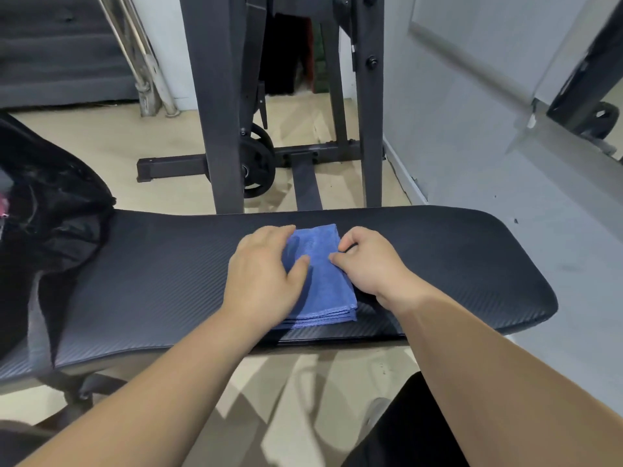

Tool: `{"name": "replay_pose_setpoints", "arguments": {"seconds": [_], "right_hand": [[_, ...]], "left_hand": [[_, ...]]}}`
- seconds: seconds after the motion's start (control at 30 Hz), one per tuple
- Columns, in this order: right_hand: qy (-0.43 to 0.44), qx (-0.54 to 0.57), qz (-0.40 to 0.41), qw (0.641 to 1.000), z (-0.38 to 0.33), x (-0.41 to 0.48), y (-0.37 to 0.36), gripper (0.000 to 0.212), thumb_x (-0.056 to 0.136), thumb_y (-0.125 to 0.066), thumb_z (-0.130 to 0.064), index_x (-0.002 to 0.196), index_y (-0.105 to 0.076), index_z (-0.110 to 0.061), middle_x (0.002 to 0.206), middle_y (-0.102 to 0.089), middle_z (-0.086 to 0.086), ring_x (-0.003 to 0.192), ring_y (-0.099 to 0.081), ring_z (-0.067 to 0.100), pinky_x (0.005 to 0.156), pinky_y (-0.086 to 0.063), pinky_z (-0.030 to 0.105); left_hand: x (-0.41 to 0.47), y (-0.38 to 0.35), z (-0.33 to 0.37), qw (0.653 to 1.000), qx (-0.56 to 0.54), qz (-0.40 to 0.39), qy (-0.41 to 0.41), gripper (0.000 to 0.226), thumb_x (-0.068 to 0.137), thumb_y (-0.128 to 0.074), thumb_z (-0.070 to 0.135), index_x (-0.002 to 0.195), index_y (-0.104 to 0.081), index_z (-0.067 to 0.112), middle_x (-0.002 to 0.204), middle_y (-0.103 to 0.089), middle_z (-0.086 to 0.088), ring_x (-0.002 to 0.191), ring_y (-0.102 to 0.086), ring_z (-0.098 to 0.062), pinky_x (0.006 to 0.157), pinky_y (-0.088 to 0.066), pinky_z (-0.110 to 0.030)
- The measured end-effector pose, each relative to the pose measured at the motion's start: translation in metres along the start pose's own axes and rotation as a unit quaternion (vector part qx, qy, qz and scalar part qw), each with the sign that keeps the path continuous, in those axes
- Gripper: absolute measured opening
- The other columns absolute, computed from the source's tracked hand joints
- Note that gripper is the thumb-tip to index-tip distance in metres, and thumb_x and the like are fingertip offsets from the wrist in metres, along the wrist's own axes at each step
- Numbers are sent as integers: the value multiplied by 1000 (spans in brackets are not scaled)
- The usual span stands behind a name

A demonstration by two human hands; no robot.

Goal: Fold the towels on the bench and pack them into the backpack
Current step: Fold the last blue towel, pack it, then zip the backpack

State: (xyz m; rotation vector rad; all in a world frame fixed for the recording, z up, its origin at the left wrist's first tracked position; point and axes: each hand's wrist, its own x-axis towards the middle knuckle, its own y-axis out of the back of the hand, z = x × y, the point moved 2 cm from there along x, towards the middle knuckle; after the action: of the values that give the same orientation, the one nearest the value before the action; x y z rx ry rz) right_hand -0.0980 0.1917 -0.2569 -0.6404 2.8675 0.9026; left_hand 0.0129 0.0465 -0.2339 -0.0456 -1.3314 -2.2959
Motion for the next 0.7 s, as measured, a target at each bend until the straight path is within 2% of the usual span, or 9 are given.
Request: {"name": "replay_pose_setpoints", "arguments": {"seconds": [0.1, 0.17, 0.27, 0.33, 0.4, 0.47, 0.53, 0.6, 0.7], "right_hand": [[-10, -17, -2, 1000, 0, 2, 2, 8, 85, -66, -13, 80, -61, -18, 72, -61, -3, 68, -58, 17, 65, -49, 33], [-13, -55, -5, 998, 1, 3, 2, 6, 84, -65, -15, 81, -61, -19, 77, -63, -4, 73, -60, 18, 66, -48, 33], [10, -139, 8, 990, -1, 2, 5, 9, 84, -65, -20, 86, -57, -23, 85, -62, -5, 80, -61, 19, 69, -51, 35], [77, -173, 60, 980, -7, -1, 8, 15, 84, -67, -23, 94, -55, -26, 97, -57, -7, 88, -57, 18, 72, -50, 36], [169, -170, 81, 967, -15, -4, 7, 23, 89, -66, -26, 111, -59, -31, 116, -54, -9, 107, -51, 17, 84, -46, 34], [206, -214, 9, 955, -15, -3, -1, 38, 96, -60, -29, 133, -58, -34, 147, -45, -9, 135, -37, 19, 106, -37, 38], [159, -289, -81, 941, -9, -1, -9, 46, 102, -50, -36, 148, -45, -39, 165, -22, -11, 153, -12, 21, 121, -21, 45], [126, -312, -105, 936, -4, 2, -12, 48, 103, -45, -42, 151, -39, -42, 166, -20, -12, 155, -7, 21, 123, -14, 47], [140, -323, -57, 934, -9, -1, -8, 45, 99, -50, -52, 142, -50, -39, 144, -46, -6, 138, -32, 22, 113, -28, 42]], "left_hand": [[-6, -15, -5, 980, 150, -129, 1, 79, 95, -36, 67, 158, -24, 22, 168, -14, -2, 155, -9, -26, 122, -12, -54], [-11, -26, -7, 964, 191, -185, 3, 89, 91, -21, 76, 162, -4, 23, 170, 8, 0, 155, 12, -23, 122, 1, -57], [-18, -38, -11, 952, 212, -221, 17, 96, 88, -12, 80, 161, 11, 21, 166, 23, -1, 152, 26, -22, 123, 8, -58], [-17, -41, -12, 948, 224, -224, 16, 97, 88, -11, 80, 160, 13, 20, 166, 26, -3, 151, 28, -23, 123, 9, -57], [-17, -40, -13, 948, 224, -226, 9, 98, 87, -11, 81, 159, 14, 19, 165, 26, -3, 151, 28, -23, 123, 8, -57], [-18, -39, -15, 950, 220, -223, 0, 100, 85, -10, 81, 159, 13, 19, 166, 25, -2, 151, 27, -22, 123, 8, -57], [-19, -36, -19, 952, 218, -216, -13, 101, 84, -9, 82, 160, 10, 18, 167, 22, -2, 152, 25, -21, 123, 7, -55], [-20, -30, -23, 952, 229, -202, -31, 105, 81, -6, 84, 161, 4, 17, 169, 15, -1, 154, 20, -20, 124, 6, -54], [-19, -12, -35, 956, 233, -173, -35, 109, 77, -5, 85, 162, -8, 17, 170, 2, 1, 156, 10, -20, 125, 2, -53]]}}
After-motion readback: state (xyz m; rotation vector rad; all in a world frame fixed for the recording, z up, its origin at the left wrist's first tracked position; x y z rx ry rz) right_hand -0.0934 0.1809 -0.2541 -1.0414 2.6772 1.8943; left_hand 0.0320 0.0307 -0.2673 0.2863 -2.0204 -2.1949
